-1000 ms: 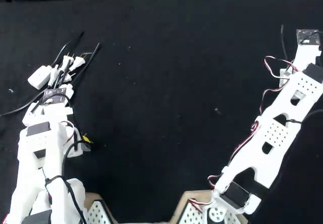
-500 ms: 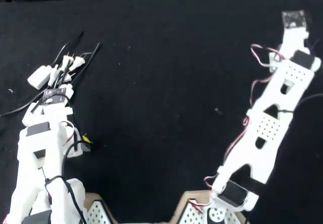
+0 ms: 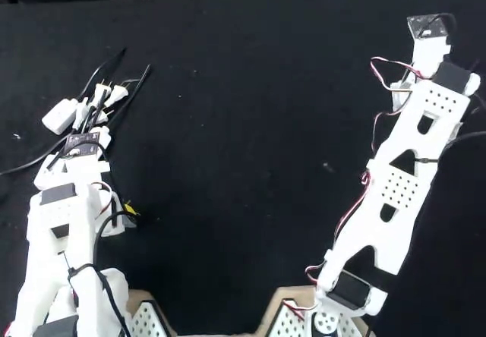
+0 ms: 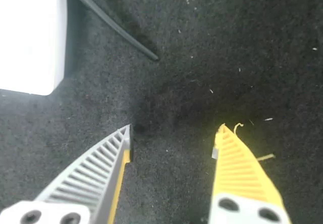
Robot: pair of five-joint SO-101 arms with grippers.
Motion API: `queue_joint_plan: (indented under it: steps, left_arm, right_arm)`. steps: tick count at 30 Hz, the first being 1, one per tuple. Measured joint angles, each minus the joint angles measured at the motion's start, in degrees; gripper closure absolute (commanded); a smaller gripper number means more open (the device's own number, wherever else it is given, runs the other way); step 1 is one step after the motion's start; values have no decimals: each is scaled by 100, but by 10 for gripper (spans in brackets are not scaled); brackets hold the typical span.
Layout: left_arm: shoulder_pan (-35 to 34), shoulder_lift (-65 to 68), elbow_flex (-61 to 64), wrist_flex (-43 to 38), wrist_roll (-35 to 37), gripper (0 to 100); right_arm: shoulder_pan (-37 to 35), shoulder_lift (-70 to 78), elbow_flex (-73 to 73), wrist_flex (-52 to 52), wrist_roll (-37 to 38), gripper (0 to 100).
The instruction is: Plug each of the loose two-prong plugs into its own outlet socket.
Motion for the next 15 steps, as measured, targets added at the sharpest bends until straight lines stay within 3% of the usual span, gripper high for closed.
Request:
queue_joint_plan:
  steps: [15]
  left_arm:
    - [0,0,0,0,0,734]
  right_arm:
    - [633,826,-18,-255,290,876]
